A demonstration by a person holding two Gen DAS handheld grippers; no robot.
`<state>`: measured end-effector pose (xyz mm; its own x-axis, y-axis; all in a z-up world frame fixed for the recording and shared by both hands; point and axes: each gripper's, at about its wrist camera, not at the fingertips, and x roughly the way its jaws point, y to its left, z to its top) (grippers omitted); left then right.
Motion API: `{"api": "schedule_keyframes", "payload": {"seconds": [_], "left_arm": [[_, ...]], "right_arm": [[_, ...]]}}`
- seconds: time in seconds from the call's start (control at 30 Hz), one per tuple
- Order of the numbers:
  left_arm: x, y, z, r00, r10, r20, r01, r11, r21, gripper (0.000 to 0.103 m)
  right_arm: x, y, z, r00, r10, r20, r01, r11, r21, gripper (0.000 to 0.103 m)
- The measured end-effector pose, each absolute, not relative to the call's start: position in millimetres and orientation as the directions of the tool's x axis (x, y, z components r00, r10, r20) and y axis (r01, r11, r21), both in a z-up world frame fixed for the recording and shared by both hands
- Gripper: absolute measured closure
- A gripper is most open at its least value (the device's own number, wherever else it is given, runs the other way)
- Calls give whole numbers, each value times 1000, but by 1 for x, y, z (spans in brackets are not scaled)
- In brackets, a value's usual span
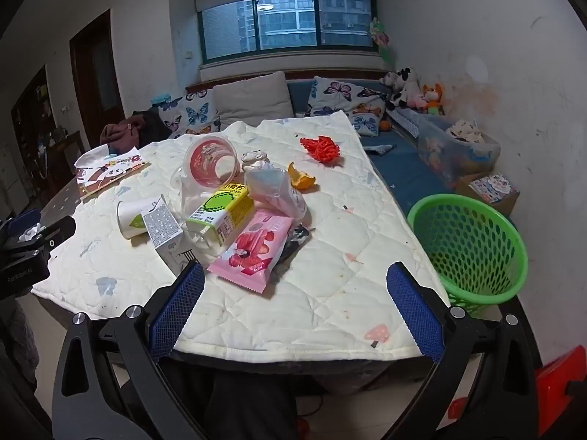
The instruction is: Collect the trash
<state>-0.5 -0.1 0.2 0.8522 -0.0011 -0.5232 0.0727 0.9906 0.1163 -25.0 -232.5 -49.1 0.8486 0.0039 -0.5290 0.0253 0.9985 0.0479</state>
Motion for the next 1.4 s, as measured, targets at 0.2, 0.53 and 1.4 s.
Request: {"api": "schedule_keyframes", "payload": {"seconds": [0.2,0.53,1.4], "left_arm": [[-4,-7,0,854,2,-520,73,990,124,6],[-2,0,2,845,-2,-534,66,993,101,6],[9,6,-7,830,-3,-558,55,996,76,6]], "right_arm": [[-24,-232,-49,843,1,-538,28,999,44,4],[-22,-233,-48,843,-2,-538,30,999,43,4],[-16,-230,-54,836,9,-548,14,999,39,4]]}}
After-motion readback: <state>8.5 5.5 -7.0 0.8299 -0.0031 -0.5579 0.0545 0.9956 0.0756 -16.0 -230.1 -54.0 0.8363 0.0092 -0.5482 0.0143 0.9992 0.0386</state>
